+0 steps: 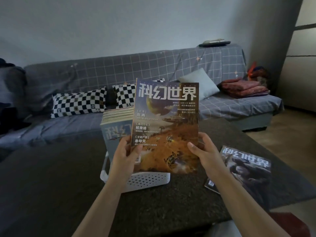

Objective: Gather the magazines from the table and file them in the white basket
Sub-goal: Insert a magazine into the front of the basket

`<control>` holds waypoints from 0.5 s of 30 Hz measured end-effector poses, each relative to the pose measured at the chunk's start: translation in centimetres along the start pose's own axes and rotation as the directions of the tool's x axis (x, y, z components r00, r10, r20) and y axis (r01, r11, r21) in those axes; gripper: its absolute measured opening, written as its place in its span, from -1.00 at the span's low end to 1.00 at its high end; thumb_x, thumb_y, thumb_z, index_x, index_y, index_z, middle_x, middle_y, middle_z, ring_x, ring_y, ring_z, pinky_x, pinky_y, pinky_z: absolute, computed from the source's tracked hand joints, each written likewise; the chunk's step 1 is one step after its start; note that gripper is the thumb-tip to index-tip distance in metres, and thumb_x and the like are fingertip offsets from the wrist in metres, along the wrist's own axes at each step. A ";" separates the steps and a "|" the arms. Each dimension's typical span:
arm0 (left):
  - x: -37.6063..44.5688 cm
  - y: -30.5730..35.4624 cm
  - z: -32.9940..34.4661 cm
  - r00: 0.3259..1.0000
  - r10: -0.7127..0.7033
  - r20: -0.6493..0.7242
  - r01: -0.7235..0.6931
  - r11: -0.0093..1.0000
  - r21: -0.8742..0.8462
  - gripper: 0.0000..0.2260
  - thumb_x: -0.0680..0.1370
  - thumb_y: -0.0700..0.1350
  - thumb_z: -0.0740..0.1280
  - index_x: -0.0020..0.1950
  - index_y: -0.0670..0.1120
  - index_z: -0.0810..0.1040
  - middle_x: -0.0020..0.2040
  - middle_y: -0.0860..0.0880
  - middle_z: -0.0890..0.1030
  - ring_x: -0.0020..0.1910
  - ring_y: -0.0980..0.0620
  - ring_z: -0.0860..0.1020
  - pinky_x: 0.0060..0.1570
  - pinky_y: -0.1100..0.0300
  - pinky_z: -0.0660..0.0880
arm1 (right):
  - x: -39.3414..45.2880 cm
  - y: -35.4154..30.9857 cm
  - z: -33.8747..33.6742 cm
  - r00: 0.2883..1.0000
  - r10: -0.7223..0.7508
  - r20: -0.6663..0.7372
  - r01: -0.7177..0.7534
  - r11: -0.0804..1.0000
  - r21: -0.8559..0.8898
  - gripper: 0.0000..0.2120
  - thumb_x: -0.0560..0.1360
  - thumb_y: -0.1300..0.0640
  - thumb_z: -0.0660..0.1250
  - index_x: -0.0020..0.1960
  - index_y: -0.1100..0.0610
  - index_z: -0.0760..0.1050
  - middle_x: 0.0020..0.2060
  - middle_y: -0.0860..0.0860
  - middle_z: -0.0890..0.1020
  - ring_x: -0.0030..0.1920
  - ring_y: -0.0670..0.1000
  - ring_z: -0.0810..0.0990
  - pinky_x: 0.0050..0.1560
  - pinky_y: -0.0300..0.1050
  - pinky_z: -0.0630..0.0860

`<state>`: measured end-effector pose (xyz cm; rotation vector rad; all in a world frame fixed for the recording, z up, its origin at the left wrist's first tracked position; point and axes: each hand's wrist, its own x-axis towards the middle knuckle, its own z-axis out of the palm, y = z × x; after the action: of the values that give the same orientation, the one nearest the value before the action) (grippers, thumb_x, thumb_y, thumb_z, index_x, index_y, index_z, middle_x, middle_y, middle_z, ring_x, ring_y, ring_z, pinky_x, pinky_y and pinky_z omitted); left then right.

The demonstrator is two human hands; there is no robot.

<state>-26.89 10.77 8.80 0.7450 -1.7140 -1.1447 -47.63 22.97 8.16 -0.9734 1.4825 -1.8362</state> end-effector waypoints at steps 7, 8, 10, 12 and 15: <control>1.1 -1.2 -4.9 0.962 -0.025 -0.272 0.075 0.982 0.173 -0.90 0.47 -0.05 0.44 -0.11 0.13 0.56 -0.23 0.06 0.64 -0.29 0.13 0.58 -0.30 0.25 0.44 | 2.6 0.8 5.6 0.999 -0.051 -0.001 0.050 0.992 -0.112 -0.78 0.47 0.16 0.37 0.00 -0.13 0.47 -0.14 -0.13 0.69 -0.15 -0.18 0.66 -0.25 -0.29 0.55; 1.1 -1.5 -5.4 0.954 -0.030 -0.297 0.093 0.975 0.200 -0.90 0.46 -0.05 0.45 -0.13 0.12 0.56 -0.25 0.04 0.62 -0.30 0.11 0.56 -0.33 0.24 0.42 | 3.0 1.0 6.3 0.999 -0.053 -0.007 0.052 0.989 -0.141 -0.79 0.47 0.15 0.38 -0.01 -0.14 0.48 -0.14 -0.12 0.69 -0.15 -0.18 0.66 -0.24 -0.27 0.55; 1.2 -2.1 -5.9 0.943 -0.038 -0.332 0.127 0.960 0.251 -0.89 0.46 -0.05 0.46 -0.18 0.09 0.54 -0.26 0.03 0.61 -0.30 0.06 0.56 -0.36 0.24 0.39 | 3.6 1.6 7.5 0.998 -0.057 -0.016 0.053 0.979 -0.197 -0.81 0.47 0.13 0.38 -0.02 -0.14 0.49 -0.13 -0.13 0.68 -0.15 -0.18 0.65 -0.22 -0.25 0.56; 1.1 -2.8 -5.9 0.938 -0.045 -0.343 0.156 0.941 0.301 -0.86 0.47 -0.06 0.45 -0.22 0.07 0.52 -0.26 0.04 0.62 -0.31 0.12 0.57 -0.39 0.30 0.38 | 4.0 2.3 8.1 0.997 -0.064 -0.034 0.053 0.965 -0.257 -0.81 0.46 0.13 0.39 -0.05 -0.15 0.49 -0.15 -0.16 0.67 -0.17 -0.23 0.63 -0.27 -0.35 0.52; 0.9 -3.8 -5.6 0.934 -0.065 -0.352 0.189 0.925 0.329 -0.86 0.49 -0.09 0.43 -0.22 0.05 0.52 -0.27 0.06 0.63 -0.33 0.18 0.59 -0.47 0.38 0.42 | 4.0 3.6 8.1 0.997 -0.062 -0.043 0.042 0.934 -0.355 -0.79 0.46 0.15 0.39 -0.08 -0.15 0.48 -0.18 -0.21 0.64 -0.17 -0.27 0.59 -0.25 -0.38 0.48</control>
<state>-22.16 6.48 6.39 1.2225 -1.6119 -0.7361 -43.26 14.51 6.27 -1.1459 1.8814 -1.6733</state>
